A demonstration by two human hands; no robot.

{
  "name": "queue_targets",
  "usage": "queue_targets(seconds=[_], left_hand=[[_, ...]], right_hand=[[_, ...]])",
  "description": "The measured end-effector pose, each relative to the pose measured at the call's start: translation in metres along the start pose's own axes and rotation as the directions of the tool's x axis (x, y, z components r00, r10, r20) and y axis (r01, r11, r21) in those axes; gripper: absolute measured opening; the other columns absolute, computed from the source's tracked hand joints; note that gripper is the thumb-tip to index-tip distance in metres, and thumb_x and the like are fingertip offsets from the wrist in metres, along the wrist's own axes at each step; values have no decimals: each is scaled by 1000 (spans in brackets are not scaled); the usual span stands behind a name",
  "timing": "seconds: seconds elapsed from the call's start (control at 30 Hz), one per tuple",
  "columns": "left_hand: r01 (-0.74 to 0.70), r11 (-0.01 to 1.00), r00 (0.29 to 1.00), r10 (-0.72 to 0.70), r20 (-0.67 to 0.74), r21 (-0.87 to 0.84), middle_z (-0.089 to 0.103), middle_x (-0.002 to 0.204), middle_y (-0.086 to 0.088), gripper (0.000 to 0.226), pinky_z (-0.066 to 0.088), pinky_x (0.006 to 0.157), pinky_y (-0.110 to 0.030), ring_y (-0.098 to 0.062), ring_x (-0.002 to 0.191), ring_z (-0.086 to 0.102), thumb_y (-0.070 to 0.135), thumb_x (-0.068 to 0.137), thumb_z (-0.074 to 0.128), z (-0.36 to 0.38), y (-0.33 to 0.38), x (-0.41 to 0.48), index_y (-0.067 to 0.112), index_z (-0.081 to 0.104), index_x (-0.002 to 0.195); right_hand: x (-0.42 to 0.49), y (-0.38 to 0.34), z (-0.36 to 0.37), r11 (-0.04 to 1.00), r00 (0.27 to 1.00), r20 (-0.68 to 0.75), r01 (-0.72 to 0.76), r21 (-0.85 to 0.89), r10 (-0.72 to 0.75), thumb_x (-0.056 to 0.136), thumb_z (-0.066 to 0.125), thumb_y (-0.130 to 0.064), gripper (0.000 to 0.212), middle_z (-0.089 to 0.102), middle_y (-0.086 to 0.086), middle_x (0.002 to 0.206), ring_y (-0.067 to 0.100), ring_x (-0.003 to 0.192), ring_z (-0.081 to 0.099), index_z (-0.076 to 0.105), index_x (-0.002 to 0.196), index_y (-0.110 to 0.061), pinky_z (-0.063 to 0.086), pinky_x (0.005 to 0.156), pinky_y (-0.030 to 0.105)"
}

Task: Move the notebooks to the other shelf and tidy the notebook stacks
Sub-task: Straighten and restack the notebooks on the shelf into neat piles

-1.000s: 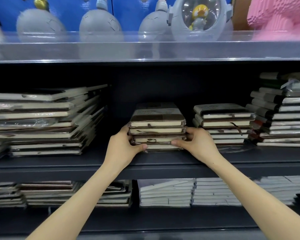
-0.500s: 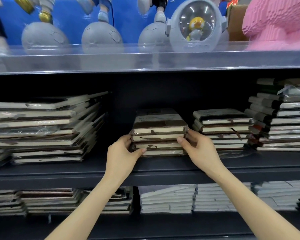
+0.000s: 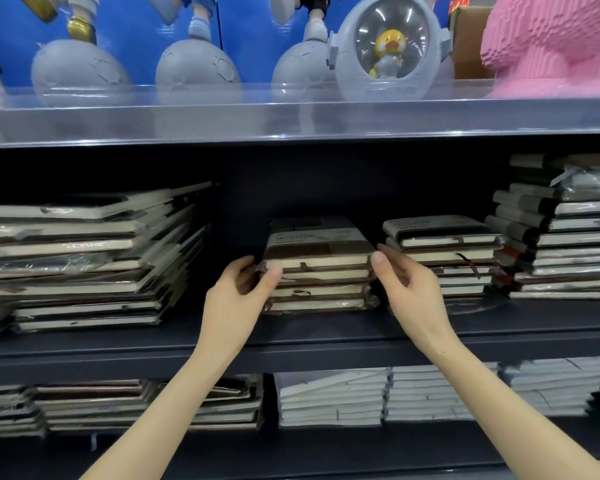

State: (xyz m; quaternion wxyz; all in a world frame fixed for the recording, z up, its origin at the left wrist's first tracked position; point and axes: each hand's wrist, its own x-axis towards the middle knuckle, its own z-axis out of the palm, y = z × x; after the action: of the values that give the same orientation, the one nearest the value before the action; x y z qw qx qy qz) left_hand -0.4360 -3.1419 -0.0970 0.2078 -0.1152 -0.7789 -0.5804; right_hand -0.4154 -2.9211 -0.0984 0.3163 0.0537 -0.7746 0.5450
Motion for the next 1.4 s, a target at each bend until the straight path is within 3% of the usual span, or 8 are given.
queue_targets(seconds=[0.1, 0.27, 0.33, 0.4, 0.53, 0.7, 0.9, 1.4], left_hand=[[21, 998, 992, -13, 126, -57, 45, 142, 7, 70, 31, 96, -17, -1, 122, 39, 59, 82, 42, 4, 7, 6, 32, 31, 145], [-58, 998, 989, 56, 135, 16, 47, 140, 3, 54, 33, 98, -16, 1, 115, 39, 41, 97, 34, 14, 10, 11, 23, 28, 147], [-71, 996, 989, 62, 134, 57, 49, 140, 1, 54, 34, 97, -15, -3, 119, 43, 40, 98, 34, 14, 9, 12, 20, 27, 148], [-79, 995, 988, 69, 136, 68, 48, 141, -1, 55, 32, 97, -14, -10, 127, 43, 39, 98, 34, 14, 8, 14, 18, 26, 148], [-35, 999, 985, 35, 169, -4, 45, 135, 12, 58, 30, 94, -7, 0, 123, 37, 47, 94, 37, 12, 5, 15, 24, 29, 147], [252, 906, 955, -176, 238, -340, 58, 117, 20, 74, 35, 108, -34, -5, 115, 52, 75, 72, 36, 12, -3, 24, 41, 40, 137], [243, 887, 959, -158, 235, -393, 55, 128, 14, 43, 35, 108, -34, -8, 119, 50, 51, 98, 26, 26, -2, 30, 43, 38, 139], [241, 889, 951, -134, 280, -391, 56, 130, 9, 43, 38, 108, -39, -11, 119, 52, 50, 99, 26, 47, -2, 38, 40, 41, 137]], right_hand=[[6, -3, 5, 1000, 997, 80, 17, -15, -15, 94, 46, -41, 54, 50, -12, 133, -8, 115, 48, 43, 141, -15, 35, 86, -1], [10, -2, 11, 998, 998, 39, 52, -44, -50, 96, 50, -33, 43, 58, -5, 130, -19, 96, 52, 52, 135, -15, 39, 81, -1], [10, -2, 11, 997, 998, 15, 59, -54, -59, 95, 51, -33, 42, 63, -3, 123, -14, 92, 58, 54, 133, -15, 48, 85, 10], [9, -3, 12, 996, 998, -11, 53, -68, -54, 95, 52, -34, 41, 70, 7, 111, 13, 96, 65, 55, 132, -16, 52, 88, 35], [8, -4, 12, 998, 1000, 0, 30, -58, -30, 95, 50, -38, 41, 63, -14, 114, 4, 110, 58, 55, 132, -21, 44, 88, 12], [9, -4, 11, 988, 985, 103, -142, 64, 135, 93, 42, -51, 52, 49, -24, 126, -5, 116, 45, 41, 142, -31, 31, 96, 15], [7, -6, 15, 944, 946, 236, -267, 192, 220, 97, 33, -49, 49, 30, -16, 150, 7, 139, 27, 23, 145, -46, 23, 117, 38], [11, -2, -3, 956, 941, 246, -267, 120, 232, 97, 38, -47, 55, 24, -5, 156, 14, 141, 26, 15, 147, -45, 25, 116, 38]])
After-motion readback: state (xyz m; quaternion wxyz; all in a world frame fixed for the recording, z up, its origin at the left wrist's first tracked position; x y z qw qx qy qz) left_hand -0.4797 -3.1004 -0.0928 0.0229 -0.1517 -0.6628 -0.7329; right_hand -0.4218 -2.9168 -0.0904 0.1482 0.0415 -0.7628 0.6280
